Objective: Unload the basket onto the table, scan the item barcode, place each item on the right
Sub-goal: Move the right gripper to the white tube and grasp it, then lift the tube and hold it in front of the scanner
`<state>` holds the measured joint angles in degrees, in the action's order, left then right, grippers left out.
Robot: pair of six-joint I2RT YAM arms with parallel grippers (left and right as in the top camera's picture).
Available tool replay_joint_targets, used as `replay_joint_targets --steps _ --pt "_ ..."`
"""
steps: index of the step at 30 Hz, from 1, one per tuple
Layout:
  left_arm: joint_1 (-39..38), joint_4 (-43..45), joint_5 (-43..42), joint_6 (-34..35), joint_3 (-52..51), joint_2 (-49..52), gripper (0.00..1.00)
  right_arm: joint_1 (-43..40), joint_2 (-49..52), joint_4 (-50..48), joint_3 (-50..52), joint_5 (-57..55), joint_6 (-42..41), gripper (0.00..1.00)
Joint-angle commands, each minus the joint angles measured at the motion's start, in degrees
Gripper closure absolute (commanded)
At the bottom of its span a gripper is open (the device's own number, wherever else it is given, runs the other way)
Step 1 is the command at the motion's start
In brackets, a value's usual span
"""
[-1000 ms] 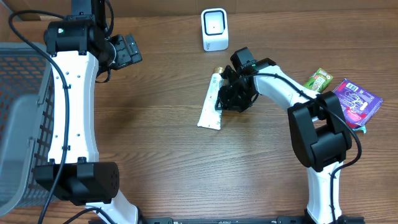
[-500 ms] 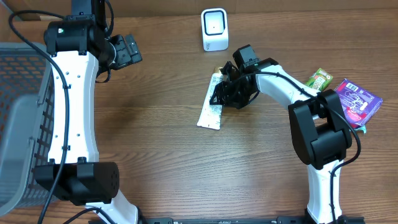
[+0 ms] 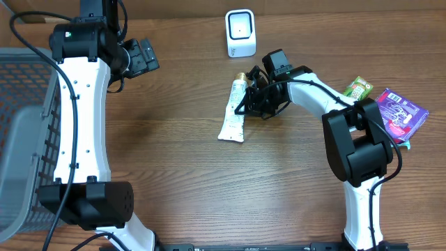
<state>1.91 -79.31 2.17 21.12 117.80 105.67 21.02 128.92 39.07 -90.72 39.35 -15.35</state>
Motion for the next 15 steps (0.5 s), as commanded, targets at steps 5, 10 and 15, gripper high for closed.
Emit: replay_joint_targets --steps 5,10,15 --pt "-0.02 0.02 0.15 1.18 1.29 0.2 0.0 -3.39 -2.38 4.52 2.21 -0.83 6.64 0.96" --pt "-0.02 0.02 0.15 1.18 1.29 0.2 0.0 -3.74 -11.76 9.42 2.21 1.11 14.43 0.96" --pt "-0.02 0.02 0.15 1.18 1.29 0.2 0.0 -3.74 -22.86 13.29 2.21 1.36 19.98 0.96"
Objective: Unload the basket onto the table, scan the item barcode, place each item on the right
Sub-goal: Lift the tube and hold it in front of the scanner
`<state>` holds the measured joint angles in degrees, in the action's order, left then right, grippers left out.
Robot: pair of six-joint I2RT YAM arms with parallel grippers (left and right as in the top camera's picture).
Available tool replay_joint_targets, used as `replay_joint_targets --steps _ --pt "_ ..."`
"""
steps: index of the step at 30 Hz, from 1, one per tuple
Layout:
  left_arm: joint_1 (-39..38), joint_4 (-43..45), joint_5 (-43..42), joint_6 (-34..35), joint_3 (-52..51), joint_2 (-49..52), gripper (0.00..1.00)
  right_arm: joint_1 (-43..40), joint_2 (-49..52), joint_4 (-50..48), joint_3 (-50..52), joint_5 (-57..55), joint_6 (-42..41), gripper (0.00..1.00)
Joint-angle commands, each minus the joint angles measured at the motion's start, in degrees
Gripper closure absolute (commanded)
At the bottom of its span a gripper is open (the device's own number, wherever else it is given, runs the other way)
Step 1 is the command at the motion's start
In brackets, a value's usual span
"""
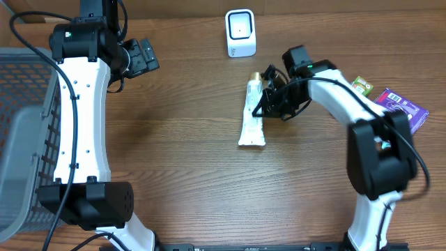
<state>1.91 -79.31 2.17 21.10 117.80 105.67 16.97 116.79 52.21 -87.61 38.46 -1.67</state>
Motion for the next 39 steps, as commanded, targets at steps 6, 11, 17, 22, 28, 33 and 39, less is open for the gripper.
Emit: replay_joint_targets --steps 6,11,17,22,28,33,39 --pt "-0.02 0.02 0.15 1.2 1.29 0.2 0.0 0.26 -23.23 0.61 -0.9 3.3 6.69 0.96" --pt "-0.02 0.02 0.15 1.2 1.29 0.2 0.0 0.26 -30.58 0.02 -0.92 7.91 5.6 0.96" --pt "-0.02 0.02 0.15 1.2 1.29 0.2 0.0 0.26 -33.44 -0.46 -0.92 13.92 1.49 0.96" --pt "-0.02 0.02 0.15 1.2 1.29 0.2 0.0 -0.35 -33.44 -3.45 -0.92 16.11 -10.56 0.96" --pt "-0.02 0.02 0.15 1.2 1.29 0.2 0.0 -3.67 -33.42 -12.35 -0.96 22.56 -31.85 0.97" --pt "-0.02 0.02 0.15 1.2 1.29 0.2 0.01 -4.79 -33.42 -17.79 -0.96 23.32 -40.22 0.97" --pt "-0.02 0.02 0.15 1.2 1.29 0.2 0.0 -4.79 -33.4 -20.94 -1.36 19.3 -40.48 0.96"
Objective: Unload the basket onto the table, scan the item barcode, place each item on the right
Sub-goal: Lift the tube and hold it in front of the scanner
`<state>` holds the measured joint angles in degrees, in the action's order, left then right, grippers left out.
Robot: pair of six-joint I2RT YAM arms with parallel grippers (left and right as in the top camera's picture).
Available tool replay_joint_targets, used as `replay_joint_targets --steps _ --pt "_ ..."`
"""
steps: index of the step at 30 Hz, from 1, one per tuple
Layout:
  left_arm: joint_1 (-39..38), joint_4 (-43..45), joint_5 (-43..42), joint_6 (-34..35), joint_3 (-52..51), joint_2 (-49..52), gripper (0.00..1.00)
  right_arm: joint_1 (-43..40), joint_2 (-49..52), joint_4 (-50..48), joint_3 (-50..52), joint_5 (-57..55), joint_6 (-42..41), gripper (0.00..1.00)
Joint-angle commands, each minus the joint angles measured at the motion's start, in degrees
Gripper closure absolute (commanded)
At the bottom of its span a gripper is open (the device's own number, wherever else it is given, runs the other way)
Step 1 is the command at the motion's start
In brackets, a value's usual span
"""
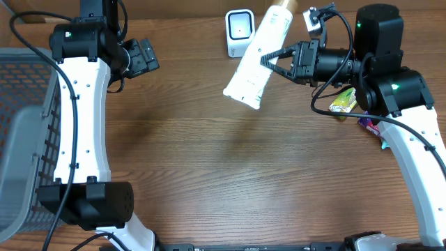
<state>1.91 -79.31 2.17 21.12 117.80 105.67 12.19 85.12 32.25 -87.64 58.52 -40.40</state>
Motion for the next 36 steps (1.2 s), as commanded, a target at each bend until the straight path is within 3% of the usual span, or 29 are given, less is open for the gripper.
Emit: replay_joint_targets --steps 1,5,11,15,16,23,28,36 --pt "-0.02 0.02 0.15 1.18 1.29 0.2 0.0 0.0 -1.62 -0.81 -1.6 -2.25 -0.92 0.96" --pt "-0.02 0.02 0.15 1.18 1.29 0.2 0.0 0.39 -0.09 6.27 -6.54 -14.25 5.73 0.96" --pt "-0.02 0.02 0.15 1.18 1.29 0.2 0.0 5.7 7.8 24.98 -25.31 -46.27 18.56 0.96" --pt "-0.02 0.02 0.15 1.18 1.29 0.2 0.0 10.95 14.84 27.98 -33.33 -66.23 27.28 0.96" --pt "-0.02 0.02 0.15 1.18 1.29 0.2 0.0 13.51 18.01 25.86 -33.59 -77.07 32.3 0.96" --pt "-0.02 0.02 0.15 1.18 1.29 0.2 0.0 18.18 31.39 10.99 -33.51 -105.88 49.13 0.96" --pt "-0.02 0.02 0.15 1.18 1.29 0.2 0.0 18.27 40.74 -0.35 -33.51 -110.88 67.89 0.96" --pt "-0.02 0.02 0.15 1.18 1.29 0.2 0.01 17.68 49.83 -14.93 -33.48 -110.66 82.99 0.96"
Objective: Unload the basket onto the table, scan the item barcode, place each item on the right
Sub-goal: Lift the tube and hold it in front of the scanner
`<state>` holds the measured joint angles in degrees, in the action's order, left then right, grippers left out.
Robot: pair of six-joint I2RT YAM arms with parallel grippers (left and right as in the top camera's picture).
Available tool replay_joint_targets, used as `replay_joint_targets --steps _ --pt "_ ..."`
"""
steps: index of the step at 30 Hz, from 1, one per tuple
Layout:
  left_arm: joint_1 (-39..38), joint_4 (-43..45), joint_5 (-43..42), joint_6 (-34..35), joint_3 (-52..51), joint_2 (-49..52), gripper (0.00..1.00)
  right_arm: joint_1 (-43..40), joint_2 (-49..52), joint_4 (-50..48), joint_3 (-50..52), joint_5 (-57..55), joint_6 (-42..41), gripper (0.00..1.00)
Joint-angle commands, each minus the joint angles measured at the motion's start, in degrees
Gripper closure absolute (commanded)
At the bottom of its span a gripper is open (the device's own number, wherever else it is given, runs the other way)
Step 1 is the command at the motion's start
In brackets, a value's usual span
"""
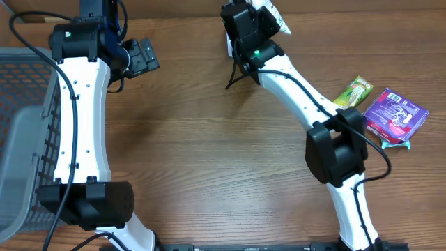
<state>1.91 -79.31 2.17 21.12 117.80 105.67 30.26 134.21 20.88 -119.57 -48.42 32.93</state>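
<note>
My right arm reaches across to the far middle of the table, its wrist (245,26) over the spot where the white barcode scanner stands, so the scanner is almost wholly hidden. The white tube (277,19) sticks out to the right of the wrist at the top edge, held in my right gripper (263,19), whose fingers are mostly covered by the wrist. My left gripper (148,57) hangs at the far left, open and holding nothing.
A grey mesh basket (24,132) fills the left edge. At the right lie a green snack pack (352,91) and a purple packet (394,113) on top of something teal. The right arm's links run diagonally from the far middle to the near right.
My right gripper has moved left and farther back with the tube, from right of the scanner to directly over it. The tube, then in full view, now shows only an end. The left arm is unchanged.
The tube lay on the table below the scanner with my right gripper on it. It then sat slightly farther right, still down. Then it was held up in the air beside the scanner, and now it is over the scanner.
</note>
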Motion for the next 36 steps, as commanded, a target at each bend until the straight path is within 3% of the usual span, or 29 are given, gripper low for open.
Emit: replay_joint_targets --steps 1,9,28,33,36 --pt "-0.02 0.02 0.15 1.18 1.29 0.2 0.01 -0.37 1.51 -4.44 -1.55 -3.3 10.75 0.96" --pt "-0.02 0.02 0.15 1.18 1.29 0.2 0.0 -0.44 6.25 -4.72 -1.53 0.92 18.21 0.96" --pt "-0.02 0.02 0.15 1.18 1.29 0.2 0.0 -1.25 7.34 -4.55 -0.76 -2.14 21.14 0.96" --pt "-0.02 0.02 0.15 1.18 1.29 0.2 0.0 -0.63 5.92 -4.0 -0.76 -2.49 20.87 0.96" --pt "-0.02 0.02 0.15 1.18 1.29 0.2 0.01 -0.13 3.1 -0.33 -0.76 -0.17 14.49 0.96"
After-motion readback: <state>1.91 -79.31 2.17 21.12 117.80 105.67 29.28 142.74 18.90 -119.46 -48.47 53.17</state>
